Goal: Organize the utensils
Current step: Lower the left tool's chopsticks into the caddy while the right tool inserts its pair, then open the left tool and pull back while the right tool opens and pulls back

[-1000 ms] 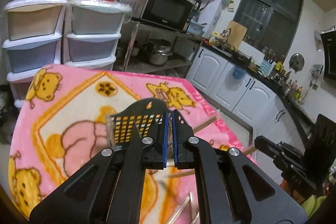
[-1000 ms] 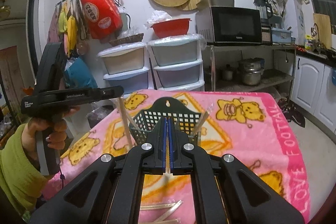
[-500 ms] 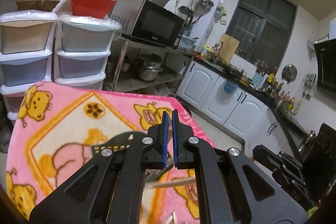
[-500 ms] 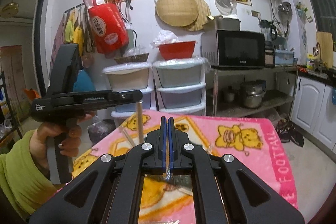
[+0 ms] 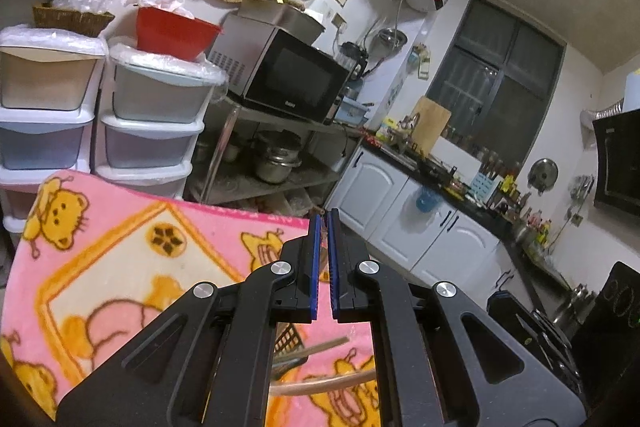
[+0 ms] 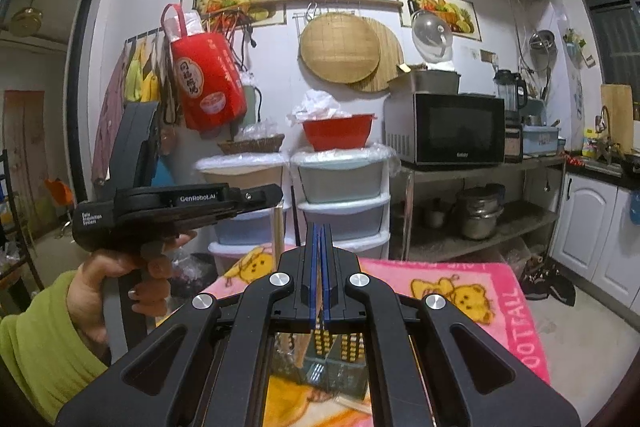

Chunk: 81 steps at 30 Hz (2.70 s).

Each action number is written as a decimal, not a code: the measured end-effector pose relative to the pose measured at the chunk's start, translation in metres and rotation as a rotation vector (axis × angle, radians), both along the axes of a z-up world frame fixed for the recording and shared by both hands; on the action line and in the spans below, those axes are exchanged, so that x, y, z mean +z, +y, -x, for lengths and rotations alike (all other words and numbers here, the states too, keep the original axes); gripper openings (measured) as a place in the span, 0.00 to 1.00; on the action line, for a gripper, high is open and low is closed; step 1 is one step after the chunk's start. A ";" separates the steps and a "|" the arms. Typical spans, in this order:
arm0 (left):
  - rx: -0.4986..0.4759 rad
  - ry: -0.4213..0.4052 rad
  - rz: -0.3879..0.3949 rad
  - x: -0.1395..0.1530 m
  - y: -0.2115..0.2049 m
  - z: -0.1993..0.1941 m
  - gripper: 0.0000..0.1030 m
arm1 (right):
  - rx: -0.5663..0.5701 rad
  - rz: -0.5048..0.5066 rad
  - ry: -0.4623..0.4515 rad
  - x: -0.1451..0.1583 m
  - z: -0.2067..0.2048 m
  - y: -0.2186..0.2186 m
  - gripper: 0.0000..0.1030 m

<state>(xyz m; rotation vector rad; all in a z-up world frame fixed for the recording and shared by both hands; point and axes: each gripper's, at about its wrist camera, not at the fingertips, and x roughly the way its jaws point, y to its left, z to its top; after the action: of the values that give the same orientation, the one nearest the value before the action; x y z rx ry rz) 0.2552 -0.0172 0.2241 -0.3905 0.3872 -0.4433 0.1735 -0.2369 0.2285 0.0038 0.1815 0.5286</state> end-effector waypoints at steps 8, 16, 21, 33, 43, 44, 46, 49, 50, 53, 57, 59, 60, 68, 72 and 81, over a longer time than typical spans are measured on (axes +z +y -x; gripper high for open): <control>0.007 -0.021 0.008 0.007 -0.008 -0.013 0.02 | -0.039 -0.008 -0.014 0.015 -0.024 -0.003 0.02; 0.014 -0.011 0.001 -0.001 -0.015 -0.029 0.02 | -0.066 -0.011 0.022 0.012 -0.055 -0.003 0.02; 0.013 0.019 0.018 -0.014 -0.012 -0.040 0.02 | -0.072 -0.012 0.055 0.004 -0.074 -0.004 0.02; 0.024 0.085 -0.006 -0.058 -0.021 -0.051 0.02 | -0.060 -0.014 0.158 -0.029 -0.110 0.001 0.02; 0.064 0.096 -0.066 -0.073 -0.015 -0.041 0.02 | -0.045 -0.008 0.180 -0.042 -0.114 0.011 0.02; 0.065 0.095 -0.070 -0.074 -0.015 -0.040 0.02 | -0.046 -0.009 0.182 -0.043 -0.115 0.012 0.02; 0.065 0.096 -0.068 -0.077 -0.014 -0.039 0.02 | -0.048 -0.007 0.188 -0.046 -0.115 0.013 0.02; 0.066 0.095 -0.074 -0.080 -0.014 -0.038 0.02 | -0.053 0.003 0.203 -0.052 -0.118 0.015 0.02; 0.064 0.099 -0.073 -0.082 -0.013 -0.038 0.02 | -0.057 0.006 0.207 -0.053 -0.119 0.015 0.02; 0.057 0.107 -0.073 -0.087 -0.013 -0.039 0.02 | -0.073 0.008 0.216 -0.057 -0.120 0.013 0.02; 0.052 0.111 -0.082 -0.093 -0.015 -0.039 0.02 | -0.099 0.019 0.223 -0.061 -0.122 0.009 0.04; 0.050 0.116 -0.088 -0.096 -0.014 -0.040 0.02 | -0.112 0.022 0.233 -0.063 -0.123 0.006 0.06; 0.049 0.118 -0.089 -0.097 -0.014 -0.040 0.02 | -0.118 0.022 0.241 -0.065 -0.124 0.004 0.11; 0.053 0.138 -0.101 -0.105 -0.010 -0.041 0.02 | -0.149 0.009 0.251 -0.071 -0.115 -0.007 0.34; 0.059 0.133 -0.116 -0.106 -0.010 -0.037 0.06 | -0.156 0.009 0.251 -0.074 -0.107 -0.011 0.44; 0.060 0.129 -0.120 -0.108 -0.006 -0.028 0.27 | -0.164 0.025 0.227 -0.075 -0.084 -0.017 0.65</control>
<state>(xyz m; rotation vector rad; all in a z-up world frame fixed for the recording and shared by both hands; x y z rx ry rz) 0.2828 -0.0230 0.1164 -0.3143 0.5233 -0.3355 0.2576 -0.2538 0.1533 0.0541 0.4062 0.3612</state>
